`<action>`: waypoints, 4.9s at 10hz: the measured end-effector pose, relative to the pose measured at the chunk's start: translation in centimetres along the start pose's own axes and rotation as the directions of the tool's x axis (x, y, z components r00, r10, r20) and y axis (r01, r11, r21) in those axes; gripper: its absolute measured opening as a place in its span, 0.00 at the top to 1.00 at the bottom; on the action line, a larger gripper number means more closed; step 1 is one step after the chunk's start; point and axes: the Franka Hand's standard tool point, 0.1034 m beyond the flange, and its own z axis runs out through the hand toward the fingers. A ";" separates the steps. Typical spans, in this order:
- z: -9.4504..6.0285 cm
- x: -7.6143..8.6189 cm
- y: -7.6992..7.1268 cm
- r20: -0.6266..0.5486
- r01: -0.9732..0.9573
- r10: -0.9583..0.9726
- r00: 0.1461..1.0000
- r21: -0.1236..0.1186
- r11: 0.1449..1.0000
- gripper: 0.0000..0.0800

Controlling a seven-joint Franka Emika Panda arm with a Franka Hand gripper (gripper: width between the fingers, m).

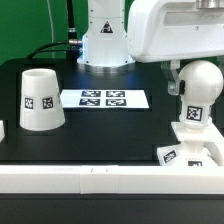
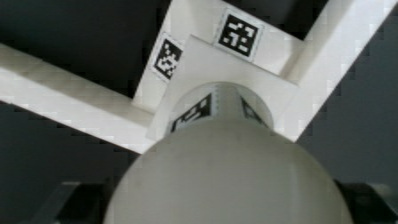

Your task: Assemble lamp

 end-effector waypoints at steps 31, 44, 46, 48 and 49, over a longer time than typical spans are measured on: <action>0.4 -0.2 -0.2 -0.027 0.004 -0.002 1.000 0.066 0.998 0.13; 0.5 -0.2 -0.4 0.038 0.865 -0.864 0.502 -0.019 0.502 0.13; 0.5 -0.4 -0.1 0.041 0.913 -0.912 0.409 -0.013 0.409 0.13; 0.5 -0.4 0.0 0.051 0.953 -0.951 0.304 -0.010 0.304 0.13; 0.6 -0.4 0.0 0.052 0.967 -0.966 0.254 -0.007 0.254 0.13</action>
Offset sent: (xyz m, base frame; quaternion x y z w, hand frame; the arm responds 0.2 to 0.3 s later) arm -0.0085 -0.0018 -0.0052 0.0224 -0.0076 0.2648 0.9640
